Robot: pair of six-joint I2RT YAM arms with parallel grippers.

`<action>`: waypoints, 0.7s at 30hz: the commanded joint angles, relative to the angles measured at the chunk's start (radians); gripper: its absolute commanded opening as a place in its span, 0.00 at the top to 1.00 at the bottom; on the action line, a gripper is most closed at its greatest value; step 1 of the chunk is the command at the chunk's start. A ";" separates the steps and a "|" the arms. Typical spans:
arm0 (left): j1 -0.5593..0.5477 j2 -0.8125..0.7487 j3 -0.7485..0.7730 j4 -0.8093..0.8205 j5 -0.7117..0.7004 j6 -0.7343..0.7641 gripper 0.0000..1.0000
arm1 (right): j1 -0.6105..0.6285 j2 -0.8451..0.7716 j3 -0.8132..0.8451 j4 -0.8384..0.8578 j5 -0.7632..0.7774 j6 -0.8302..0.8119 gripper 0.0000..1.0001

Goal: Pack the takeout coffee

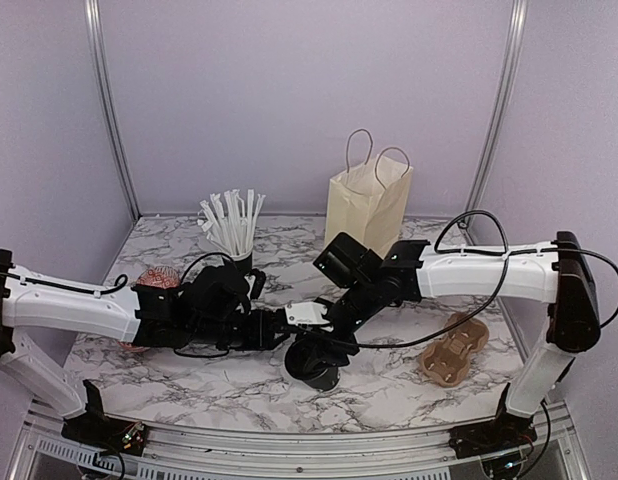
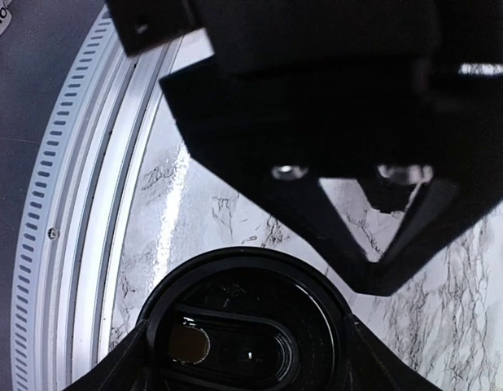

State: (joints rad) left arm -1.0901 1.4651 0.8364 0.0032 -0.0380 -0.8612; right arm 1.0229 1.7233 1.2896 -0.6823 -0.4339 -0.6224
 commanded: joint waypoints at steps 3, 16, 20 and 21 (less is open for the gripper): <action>0.002 -0.106 0.027 -0.043 -0.111 0.103 0.51 | -0.007 0.055 -0.093 -0.086 0.076 -0.012 0.34; 0.004 -0.186 0.031 -0.075 -0.189 0.154 0.49 | -0.133 -0.090 -0.085 0.032 0.028 0.001 0.36; 0.007 -0.202 0.028 -0.094 -0.220 0.175 0.49 | -0.201 -0.106 -0.080 0.107 -0.011 0.023 0.36; 0.008 -0.206 0.025 -0.098 -0.223 0.176 0.48 | -0.220 -0.103 -0.072 0.130 -0.031 0.027 0.36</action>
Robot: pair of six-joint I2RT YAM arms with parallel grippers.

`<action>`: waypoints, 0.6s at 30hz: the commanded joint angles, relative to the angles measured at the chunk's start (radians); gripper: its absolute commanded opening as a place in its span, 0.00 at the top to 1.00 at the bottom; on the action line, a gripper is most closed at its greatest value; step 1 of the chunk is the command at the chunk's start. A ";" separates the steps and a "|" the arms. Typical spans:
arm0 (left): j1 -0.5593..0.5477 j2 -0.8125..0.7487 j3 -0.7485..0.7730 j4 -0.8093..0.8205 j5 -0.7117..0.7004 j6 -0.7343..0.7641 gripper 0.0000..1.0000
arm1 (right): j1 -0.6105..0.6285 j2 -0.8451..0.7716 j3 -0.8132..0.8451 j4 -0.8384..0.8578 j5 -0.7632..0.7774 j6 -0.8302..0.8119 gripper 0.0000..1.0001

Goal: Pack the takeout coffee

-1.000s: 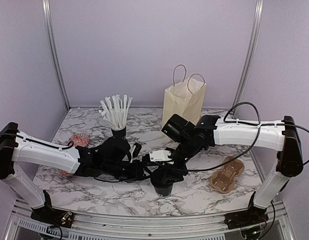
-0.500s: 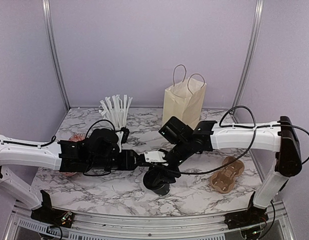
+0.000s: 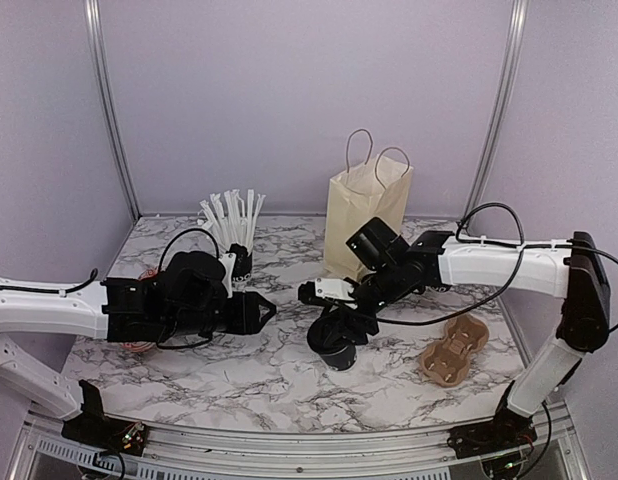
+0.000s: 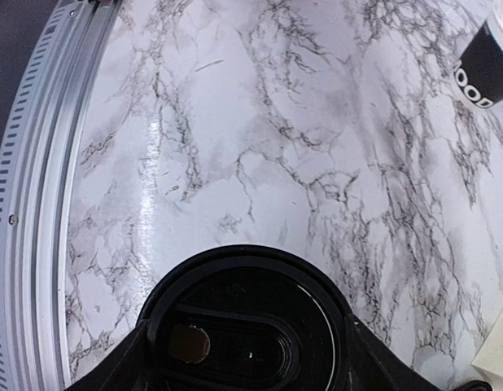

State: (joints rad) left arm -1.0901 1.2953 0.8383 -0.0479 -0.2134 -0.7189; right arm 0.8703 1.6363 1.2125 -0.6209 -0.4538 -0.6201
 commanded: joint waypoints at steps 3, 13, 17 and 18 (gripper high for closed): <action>0.014 -0.050 0.017 -0.055 -0.062 0.035 0.48 | -0.093 -0.006 0.027 0.158 -0.037 0.047 0.36; 0.021 -0.130 0.000 -0.093 -0.096 0.024 0.48 | -0.105 0.230 0.239 0.410 -0.026 0.192 0.34; 0.021 -0.171 -0.020 -0.107 -0.109 0.007 0.47 | -0.141 0.354 0.332 0.462 -0.050 0.300 0.32; 0.021 -0.181 -0.027 -0.111 -0.115 0.002 0.47 | -0.149 0.384 0.360 0.459 -0.061 0.320 0.30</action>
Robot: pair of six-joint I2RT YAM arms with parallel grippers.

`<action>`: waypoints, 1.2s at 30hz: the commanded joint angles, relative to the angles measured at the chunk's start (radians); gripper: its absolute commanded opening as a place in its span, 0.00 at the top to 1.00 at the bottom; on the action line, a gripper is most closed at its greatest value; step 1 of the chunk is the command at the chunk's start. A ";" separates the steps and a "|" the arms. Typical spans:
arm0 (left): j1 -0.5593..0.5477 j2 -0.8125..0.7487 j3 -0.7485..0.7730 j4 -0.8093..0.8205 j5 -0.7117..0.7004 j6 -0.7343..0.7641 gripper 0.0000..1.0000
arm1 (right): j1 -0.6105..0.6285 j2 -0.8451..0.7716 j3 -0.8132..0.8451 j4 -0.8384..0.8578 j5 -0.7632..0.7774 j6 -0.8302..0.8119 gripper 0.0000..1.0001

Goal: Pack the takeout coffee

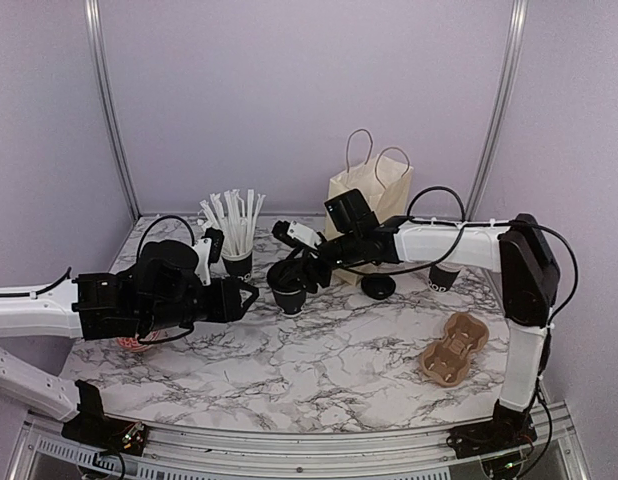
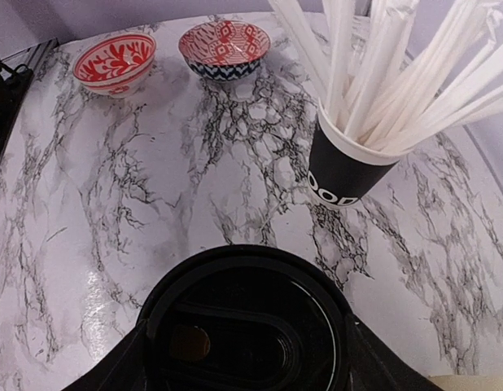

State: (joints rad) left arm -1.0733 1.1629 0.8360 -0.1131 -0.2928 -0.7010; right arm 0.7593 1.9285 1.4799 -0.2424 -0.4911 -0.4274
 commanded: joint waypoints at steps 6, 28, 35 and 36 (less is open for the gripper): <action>0.005 -0.108 -0.063 -0.067 -0.065 -0.043 0.47 | -0.052 0.225 0.241 -0.023 -0.050 0.169 0.02; 0.004 -0.097 -0.071 -0.069 -0.072 -0.039 0.46 | -0.053 0.107 0.227 -0.042 -0.084 0.187 0.01; 0.004 -0.101 -0.068 -0.100 -0.091 0.005 0.46 | -0.053 -0.056 0.226 -0.154 -0.001 0.074 0.01; 0.004 -0.100 -0.065 -0.103 -0.091 0.010 0.46 | -0.053 -0.089 0.224 -0.168 0.022 0.054 0.01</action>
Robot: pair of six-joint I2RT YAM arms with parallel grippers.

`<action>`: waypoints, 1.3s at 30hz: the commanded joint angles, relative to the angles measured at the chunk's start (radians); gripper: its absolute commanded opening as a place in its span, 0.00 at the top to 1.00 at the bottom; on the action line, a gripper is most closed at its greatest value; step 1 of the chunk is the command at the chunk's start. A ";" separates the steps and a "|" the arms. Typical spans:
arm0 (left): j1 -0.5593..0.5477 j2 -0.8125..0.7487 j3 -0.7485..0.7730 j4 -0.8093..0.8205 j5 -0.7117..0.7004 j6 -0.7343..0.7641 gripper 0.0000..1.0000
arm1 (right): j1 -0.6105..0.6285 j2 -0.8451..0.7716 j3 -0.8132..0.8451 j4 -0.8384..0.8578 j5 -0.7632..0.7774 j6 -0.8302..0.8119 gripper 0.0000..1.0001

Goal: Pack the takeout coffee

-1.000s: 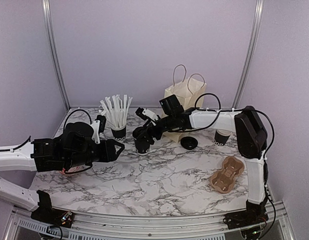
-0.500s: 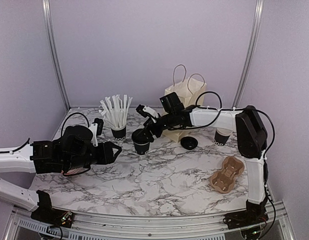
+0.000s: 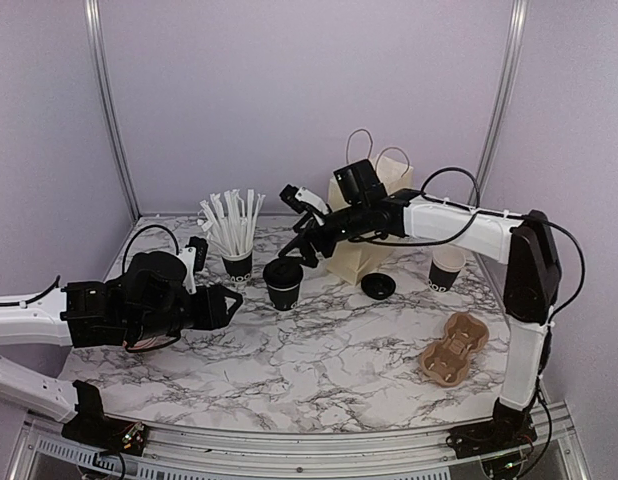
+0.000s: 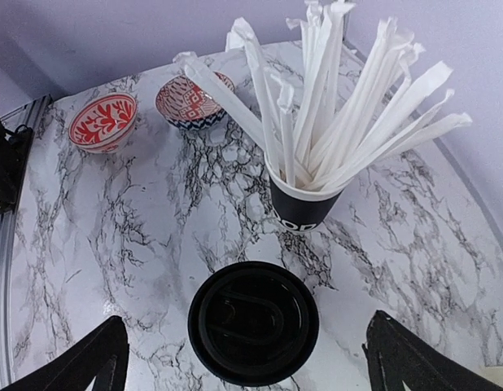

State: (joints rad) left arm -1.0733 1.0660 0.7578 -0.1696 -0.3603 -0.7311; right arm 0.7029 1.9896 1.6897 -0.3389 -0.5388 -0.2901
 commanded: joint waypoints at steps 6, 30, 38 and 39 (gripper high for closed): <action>0.004 0.026 0.034 -0.048 -0.001 0.081 0.46 | -0.021 -0.321 0.037 -0.151 0.171 -0.189 0.05; 0.004 0.000 0.022 -0.047 0.013 0.074 0.46 | -0.394 -0.171 0.278 -0.153 0.435 -0.262 0.46; 0.004 -0.031 0.003 -0.047 0.010 0.052 0.45 | -0.401 -0.101 0.337 -0.145 0.427 -0.249 0.69; 0.004 -0.034 0.000 -0.047 0.011 0.049 0.45 | -0.401 -0.098 0.344 -0.143 0.428 -0.248 0.73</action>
State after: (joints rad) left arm -1.0733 1.0668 0.7719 -0.1951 -0.3416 -0.6685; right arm 0.3134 1.8778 1.9701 -0.4839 -0.1139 -0.5507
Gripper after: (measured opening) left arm 0.545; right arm 0.334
